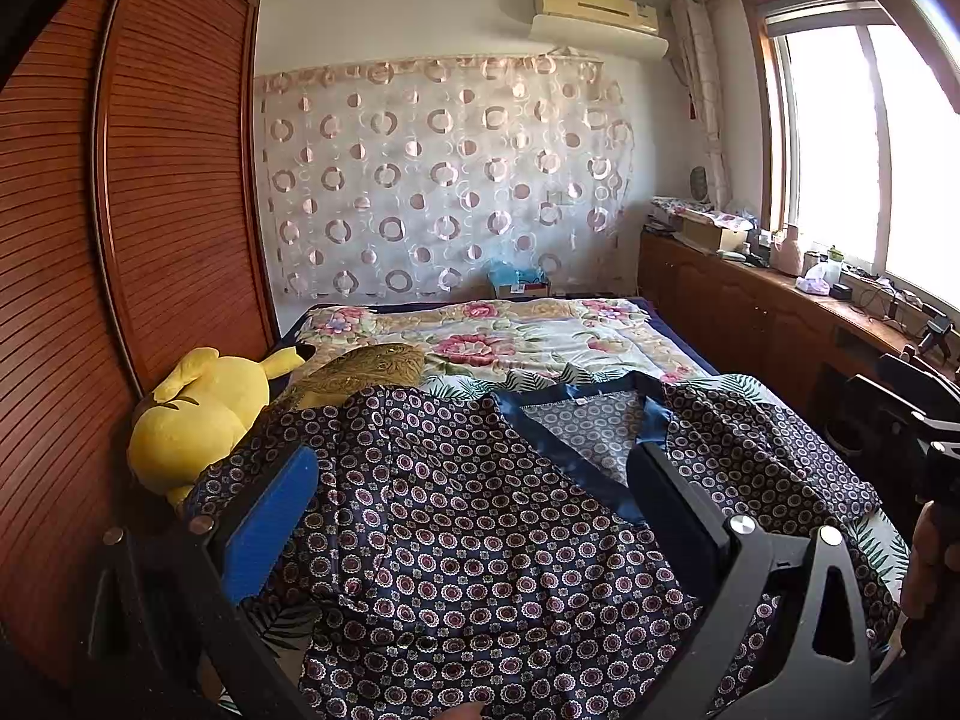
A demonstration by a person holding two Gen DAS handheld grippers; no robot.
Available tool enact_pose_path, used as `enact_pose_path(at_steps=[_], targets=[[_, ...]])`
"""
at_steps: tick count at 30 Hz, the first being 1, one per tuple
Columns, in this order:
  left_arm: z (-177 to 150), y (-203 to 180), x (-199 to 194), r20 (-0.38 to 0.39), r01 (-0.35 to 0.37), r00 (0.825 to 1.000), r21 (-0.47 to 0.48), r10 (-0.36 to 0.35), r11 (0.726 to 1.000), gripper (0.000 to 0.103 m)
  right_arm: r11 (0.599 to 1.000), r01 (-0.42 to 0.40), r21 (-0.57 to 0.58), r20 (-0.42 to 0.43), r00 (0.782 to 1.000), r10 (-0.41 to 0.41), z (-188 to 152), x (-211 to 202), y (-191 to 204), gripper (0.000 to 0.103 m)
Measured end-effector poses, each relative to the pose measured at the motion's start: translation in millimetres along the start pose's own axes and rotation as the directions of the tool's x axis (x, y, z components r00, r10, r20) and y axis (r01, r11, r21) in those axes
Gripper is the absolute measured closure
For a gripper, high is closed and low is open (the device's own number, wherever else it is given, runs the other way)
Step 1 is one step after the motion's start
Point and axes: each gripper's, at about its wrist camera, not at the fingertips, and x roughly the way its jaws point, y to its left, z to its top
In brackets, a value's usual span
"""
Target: Fold small clothes
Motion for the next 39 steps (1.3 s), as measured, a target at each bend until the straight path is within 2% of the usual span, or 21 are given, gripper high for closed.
enact_pose_path(at_steps=[39], targets=[[2.9, -1.5, -5.9, 0.008, -0.002, 1.0, 0.003, 0.002, 1.0, 0.0, 1.0, -0.007, 0.003, 0.001, 1.0, 0.007, 0.6, -0.2, -0.4, 0.0]])
